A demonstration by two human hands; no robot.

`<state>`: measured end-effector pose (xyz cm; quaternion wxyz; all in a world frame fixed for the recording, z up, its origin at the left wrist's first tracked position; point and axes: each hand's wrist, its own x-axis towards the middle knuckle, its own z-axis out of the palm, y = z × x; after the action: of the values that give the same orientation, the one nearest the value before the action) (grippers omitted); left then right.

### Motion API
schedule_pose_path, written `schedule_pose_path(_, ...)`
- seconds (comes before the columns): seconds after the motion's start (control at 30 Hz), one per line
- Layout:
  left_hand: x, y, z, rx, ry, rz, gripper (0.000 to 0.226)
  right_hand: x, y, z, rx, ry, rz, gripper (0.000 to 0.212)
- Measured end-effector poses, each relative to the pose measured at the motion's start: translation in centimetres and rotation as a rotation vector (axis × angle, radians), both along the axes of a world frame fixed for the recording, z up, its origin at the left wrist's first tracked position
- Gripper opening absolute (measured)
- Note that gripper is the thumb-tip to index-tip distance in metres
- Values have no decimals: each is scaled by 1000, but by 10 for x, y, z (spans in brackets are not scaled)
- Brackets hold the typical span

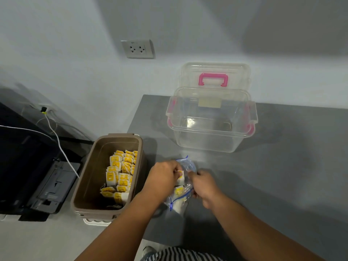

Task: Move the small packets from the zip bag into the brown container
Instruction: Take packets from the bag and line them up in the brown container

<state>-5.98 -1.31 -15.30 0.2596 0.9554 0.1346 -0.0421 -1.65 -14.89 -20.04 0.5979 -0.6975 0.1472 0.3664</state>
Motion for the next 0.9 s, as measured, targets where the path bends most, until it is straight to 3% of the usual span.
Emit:
schedule_pose_path(0.17,-1,5,6,-27,-100,-95,7,9,0,5,20,61,-3,14)
schedule_pose_path(0.27,-3,6,16,-83,-127,-131,7,12,2,7,27,33,22,20)
schedule_pose_path(0.6,-16,46,69,-254,-274,15,9,11,38,24,64,12,-166,20)
schedule_pose_path(0.7,-24,78,92,-270,-219,50,7,6,49,31,68,47,-274,13)
schedule_pose_path(0.9,-38,148,115,-119,-94,-35,7,-7,67,32,218,67,-438,36)
